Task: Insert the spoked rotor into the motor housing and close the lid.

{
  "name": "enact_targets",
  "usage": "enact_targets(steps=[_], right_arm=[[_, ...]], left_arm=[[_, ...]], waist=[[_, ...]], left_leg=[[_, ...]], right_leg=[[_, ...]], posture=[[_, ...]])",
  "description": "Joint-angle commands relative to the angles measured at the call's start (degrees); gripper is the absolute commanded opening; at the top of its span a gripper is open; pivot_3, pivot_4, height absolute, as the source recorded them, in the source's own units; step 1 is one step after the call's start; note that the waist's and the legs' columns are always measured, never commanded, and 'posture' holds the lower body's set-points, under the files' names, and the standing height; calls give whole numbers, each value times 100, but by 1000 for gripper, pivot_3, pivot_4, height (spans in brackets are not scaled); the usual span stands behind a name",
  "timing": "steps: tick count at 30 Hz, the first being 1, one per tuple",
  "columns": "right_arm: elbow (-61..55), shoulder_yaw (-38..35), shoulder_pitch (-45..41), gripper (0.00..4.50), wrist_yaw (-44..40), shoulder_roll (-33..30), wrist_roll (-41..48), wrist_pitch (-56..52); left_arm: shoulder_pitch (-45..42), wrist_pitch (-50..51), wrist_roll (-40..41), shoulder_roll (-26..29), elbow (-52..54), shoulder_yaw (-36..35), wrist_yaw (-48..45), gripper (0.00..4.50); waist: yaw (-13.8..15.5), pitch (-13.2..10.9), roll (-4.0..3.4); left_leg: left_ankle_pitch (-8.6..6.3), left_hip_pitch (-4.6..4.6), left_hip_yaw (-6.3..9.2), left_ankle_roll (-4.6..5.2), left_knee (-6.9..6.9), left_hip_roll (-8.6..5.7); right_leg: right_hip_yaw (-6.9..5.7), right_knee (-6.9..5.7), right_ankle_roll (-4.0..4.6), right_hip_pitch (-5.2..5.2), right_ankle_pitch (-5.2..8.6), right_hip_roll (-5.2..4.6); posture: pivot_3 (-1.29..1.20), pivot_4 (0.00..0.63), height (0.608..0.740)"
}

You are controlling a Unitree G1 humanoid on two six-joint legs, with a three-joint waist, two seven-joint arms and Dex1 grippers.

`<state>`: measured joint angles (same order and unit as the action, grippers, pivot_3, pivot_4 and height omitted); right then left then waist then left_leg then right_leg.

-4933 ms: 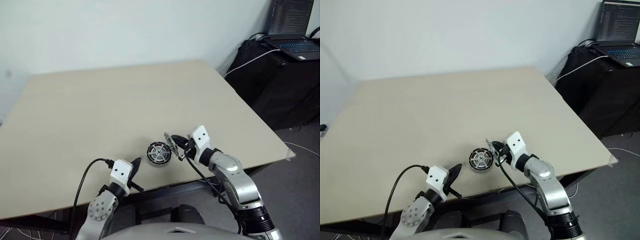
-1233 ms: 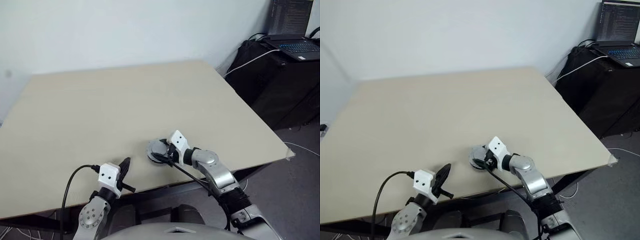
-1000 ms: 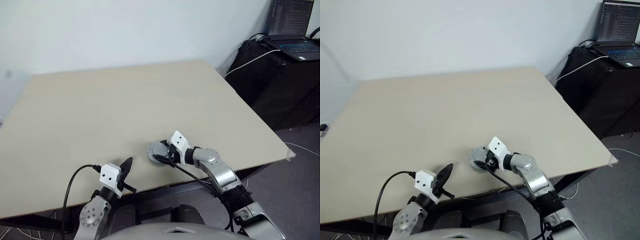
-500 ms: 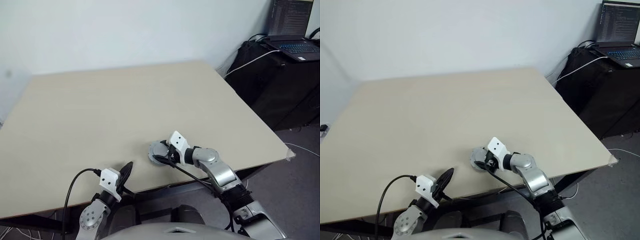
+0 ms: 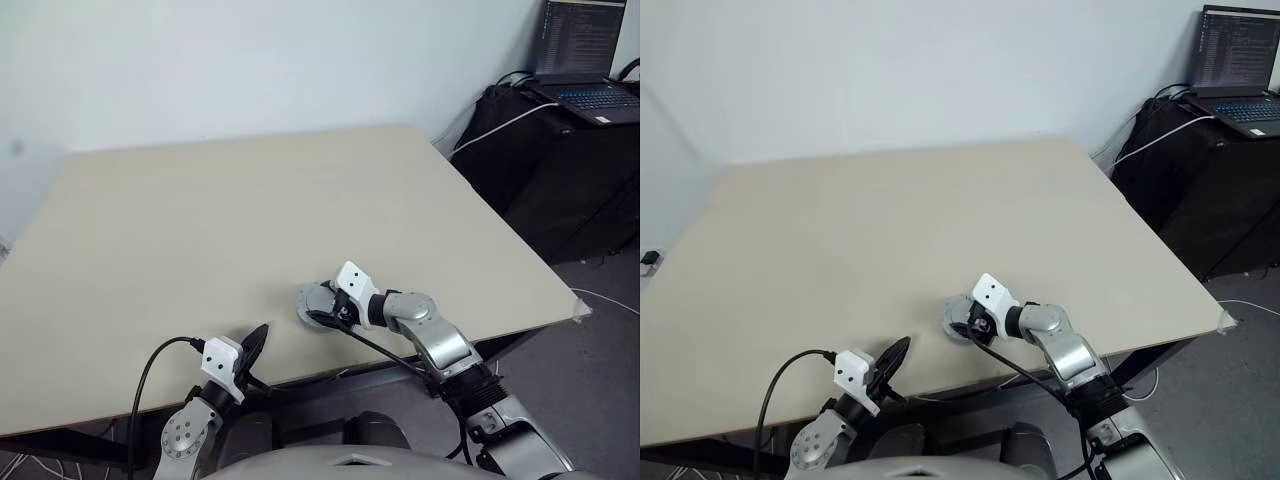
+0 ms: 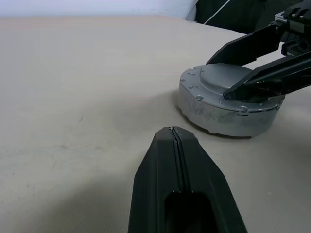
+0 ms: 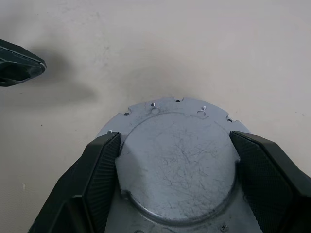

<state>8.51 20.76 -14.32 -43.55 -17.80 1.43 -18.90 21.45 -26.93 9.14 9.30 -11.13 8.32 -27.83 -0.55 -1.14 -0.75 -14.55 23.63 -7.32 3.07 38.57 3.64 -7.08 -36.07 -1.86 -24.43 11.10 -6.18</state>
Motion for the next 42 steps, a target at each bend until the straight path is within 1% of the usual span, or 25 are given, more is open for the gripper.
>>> enact_targets(steps=[1, 7, 10, 13, 18, 22, 25, 28, 34, 42], right_arm=[[64, 11, -6, 3298, 118, -104, -185, -122], [59, 76, 27, 3298, 160, -71, -229, -107], [69, 86, 15, 3298, 173, -50, -232, -113], [52, 95, 3, 3298, 190, -49, -226, -130], [32, 101, 8, 3298, 217, -64, -229, -136], [-1, 108, 25, 3298, 238, -65, -225, -150], [-24, 103, 31, 3298, 257, -60, -218, -162], [-51, 98, 32, 3298, 275, -52, -214, -178], [-40, 88, 20, 3298, 295, -35, -212, -167], [-42, 79, 30, 3298, 314, -28, -204, -163]], left_arm=[[-89, -168, 12, -13, 51, -34, -45, 0], [-331, -38, -302, -33, 111, -29, 242, 0], [-602, 520, -553, -4, 151, 13, 458, 0], [-871, 1113, -608, 25, 367, 74, 476, 0], [-1421, 2989, -123, 29, 1167, 147, 200, 0], [-1823, 4206, 277, 34, 1656, 154, 48, 0], [-2123, 4889, 649, 5, 1830, 108, -120, 0], [-2352, 5424, 870, 27, 1789, 53, -183, 0], [-2617, 6126, 918, 107, 1601, 68, -104, 0], [-2764, 6429, 678, 109, 1367, 154, 211, 0]], waist=[[0, 1, 1], [0, 5, 3], [-1, 10, 2], [-5, 18, 5], [-6, 19, 10], [-10, 21, 8], [-10, 20, 10], [-10, 20, 11], [-11, 18, 14], [-11, 17, 14]], left_leg=[[0, 0, 0, 0, 0, 0], [0, -1, 0, 1, 0, 0], [0, -2, 0, 1, 0, 0], [0, -4, 1, 1, 1, 0], [0, -4, 2, 1, 1, 0], [0, -5, 4, 1, 3, -1], [1, -5, 7, 1, 5, -2], [1, -5, 7, 1, 5, -4], [1, -4, 8, 0, 6, -5], [2, -5, 10, 0, 7, -6]], right_leg=[[0, 0, 0, 0, 0, -1], [-1, -1, 0, 0, 0, -1], [-1, -2, -1, 1, -1, 0], [0, -4, -2, 2, -1, 1], [0, -5, -2, 2, -2, 2], [1, -8, -3, 4, -2, 3], [1, -8, -3, 7, -2, 7], [2, -8, -3, 8, -2, 9], [5, -7, -3, 8, -3, 14], [9, -7, -3, 9, -3, 18]], posture=[[0, 0, 740], [0, 0, 740], [0, 0, 740], [0, 0, 740], [0, 0, 740], [0, 0, 740], [0, 0, 740], [0, 0, 740], [0, 0, 740], [0, 0, 740]])
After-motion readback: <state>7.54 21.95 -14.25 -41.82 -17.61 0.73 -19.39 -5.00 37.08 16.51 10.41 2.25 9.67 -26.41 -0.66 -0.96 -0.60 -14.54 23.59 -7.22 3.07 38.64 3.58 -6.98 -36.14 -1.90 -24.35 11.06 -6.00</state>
